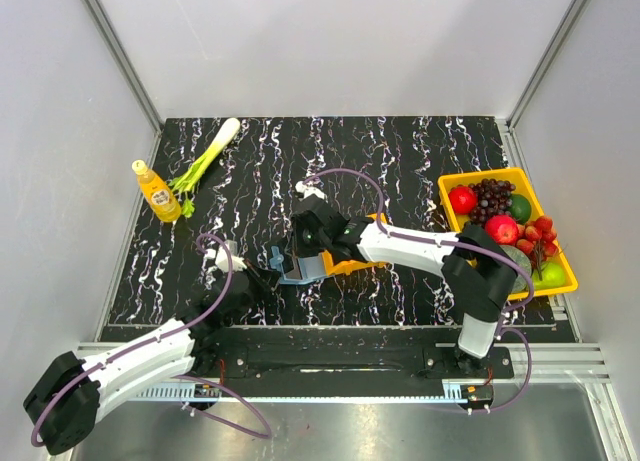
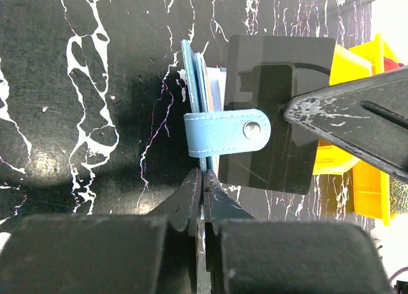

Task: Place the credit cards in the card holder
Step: Insert the credit card into the card holder.

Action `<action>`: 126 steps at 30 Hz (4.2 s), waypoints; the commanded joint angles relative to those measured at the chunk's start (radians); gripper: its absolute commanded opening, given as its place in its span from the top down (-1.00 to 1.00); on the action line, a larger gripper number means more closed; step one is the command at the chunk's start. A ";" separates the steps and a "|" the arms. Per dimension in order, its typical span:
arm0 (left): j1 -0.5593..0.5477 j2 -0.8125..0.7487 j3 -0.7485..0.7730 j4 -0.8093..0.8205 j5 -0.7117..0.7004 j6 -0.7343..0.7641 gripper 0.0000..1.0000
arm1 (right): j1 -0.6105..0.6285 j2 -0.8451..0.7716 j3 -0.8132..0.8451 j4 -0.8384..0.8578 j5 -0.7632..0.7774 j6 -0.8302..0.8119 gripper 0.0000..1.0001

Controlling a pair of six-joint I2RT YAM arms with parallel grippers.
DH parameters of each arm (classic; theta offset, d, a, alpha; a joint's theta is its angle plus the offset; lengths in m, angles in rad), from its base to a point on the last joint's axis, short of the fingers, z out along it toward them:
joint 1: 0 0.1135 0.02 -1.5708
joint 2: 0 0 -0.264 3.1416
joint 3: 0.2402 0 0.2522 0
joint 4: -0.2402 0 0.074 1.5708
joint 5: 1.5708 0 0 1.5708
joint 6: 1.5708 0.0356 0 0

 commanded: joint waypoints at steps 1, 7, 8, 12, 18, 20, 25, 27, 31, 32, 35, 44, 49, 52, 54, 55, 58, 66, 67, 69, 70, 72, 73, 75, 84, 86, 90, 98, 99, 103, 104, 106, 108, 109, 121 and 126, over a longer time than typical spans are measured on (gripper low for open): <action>0.003 -0.011 -0.011 0.061 0.021 0.010 1.00 | 0.011 0.024 0.049 0.044 0.030 0.006 1.00; 0.004 -0.012 -0.011 0.064 0.022 0.008 1.00 | 0.022 0.047 0.063 0.024 0.071 -0.019 1.00; 0.005 -0.014 -0.012 0.062 0.022 0.010 1.00 | 0.023 0.046 0.063 0.021 0.071 -0.020 1.00; 0.005 -0.020 -0.015 0.059 0.021 0.007 1.00 | 0.028 0.027 0.065 0.020 0.096 -0.034 1.00; 0.003 -0.023 -0.012 0.055 0.021 0.008 1.00 | 0.040 0.053 0.089 -0.023 0.148 -0.066 1.00; 0.003 -0.029 -0.012 0.047 0.019 0.008 1.00 | 0.042 0.055 0.082 -0.029 0.165 -0.071 1.00; 0.004 -0.035 -0.017 0.044 0.015 0.007 1.00 | 0.042 0.058 0.082 -0.051 0.202 -0.088 1.00; 0.004 -0.034 -0.017 0.044 0.018 0.007 1.00 | 0.043 0.061 0.089 -0.046 0.185 -0.088 1.00; 0.003 -0.035 -0.014 0.041 0.016 0.008 1.00 | 0.048 0.079 0.103 -0.063 0.200 -0.097 1.00; 0.004 -0.037 -0.012 0.038 0.015 0.010 1.00 | 0.048 0.083 0.105 -0.069 0.208 -0.102 1.00; 0.005 -0.042 -0.015 0.036 0.011 0.008 1.00 | 0.053 0.081 0.114 -0.089 0.231 -0.115 1.00; 0.005 -0.026 -0.011 0.041 0.015 0.010 1.00 | 0.063 0.084 0.169 -0.154 0.304 -0.186 1.00; 0.004 -0.025 -0.011 0.042 0.015 0.010 1.00 | 0.065 0.055 0.164 -0.120 0.231 -0.162 1.00; 0.003 -0.023 -0.009 0.042 0.015 0.010 1.00 | 0.068 0.030 0.157 -0.092 0.211 -0.146 1.00; 0.003 -0.025 -0.011 0.042 0.015 0.010 1.00 | 0.069 0.027 0.158 -0.083 0.202 -0.138 1.00; 0.003 -0.023 -0.011 0.042 0.015 0.011 1.00 | 0.071 0.027 0.158 -0.082 0.200 -0.135 1.00; 0.004 -0.022 -0.011 0.044 0.015 0.008 1.00 | 0.077 0.023 0.146 -0.060 0.202 -0.132 1.00; 0.005 -0.026 -0.014 0.045 0.015 0.007 1.00 | 0.092 0.027 0.155 -0.052 0.194 -0.128 1.00; 0.005 -0.028 -0.015 0.044 0.015 0.007 1.00 | 0.094 0.024 0.155 -0.052 0.197 -0.126 1.00; 0.005 -0.031 -0.015 0.041 0.016 0.007 1.00 | 0.096 0.006 0.146 -0.040 0.202 -0.125 1.00; 0.005 -0.032 -0.014 0.041 0.016 0.007 1.00 | 0.096 0.000 0.144 -0.037 0.208 -0.126 1.00; 0.005 -0.032 -0.017 0.041 0.015 0.005 1.00 | 0.099 0.003 0.149 -0.045 0.217 -0.126 1.00; 0.003 -0.034 -0.015 0.041 0.013 0.005 1.00 | 0.097 0.003 0.149 -0.048 0.217 -0.126 1.00; 0.005 -0.032 -0.015 0.039 0.015 0.005 1.00 | 0.097 0.001 0.146 -0.046 0.217 -0.123 1.00; 0.003 -0.041 -0.014 0.032 0.013 0.007 1.00 | 0.097 0.027 0.137 -0.051 0.226 -0.119 1.00; 0.004 -0.043 -0.015 0.032 0.011 0.007 1.00 | 0.097 0.033 0.134 -0.046 0.220 -0.117 1.00; 0.004 -0.042 -0.014 0.033 0.013 0.007 1.00 | 0.097 0.049 0.131 -0.043 0.220 -0.114 1.00; 0.004 -0.043 -0.017 0.033 0.012 0.005 1.00 | 0.099 0.072 0.131 -0.048 0.237 -0.123 1.00; 0.005 -0.043 -0.015 0.033 0.013 0.005 1.00 | 0.099 0.076 0.134 -0.049 0.237 -0.123 1.00; 0.003 -0.042 -0.015 0.035 0.011 0.005 1.00 | 0.102 0.086 0.132 -0.052 0.238 -0.126 1.00; 0.003 -0.042 -0.017 0.038 0.011 0.007 1.00 | 0.103 0.089 0.134 -0.057 0.240 -0.131 1.00; 0.005 -0.035 -0.015 0.039 0.013 0.007 1.00 | 0.108 0.095 0.141 -0.069 0.254 -0.135 1.00; 0.004 -0.031 -0.014 0.042 0.015 0.007 1.00 | 0.109 0.092 0.143 -0.071 0.258 -0.138 1.00; 0.003 -0.029 -0.014 0.045 0.015 0.007 1.00 | 0.111 0.089 0.144 -0.071 0.263 -0.143 1.00; 0.003 -0.028 -0.012 0.039 0.013 0.008 1.00 | 0.114 0.044 0.164 -0.123 0.338 -0.192 1.00; 0.005 -0.028 -0.012 0.039 0.013 0.008 1.00 | 0.114 0.021 0.164 -0.124 0.356 -0.203 1.00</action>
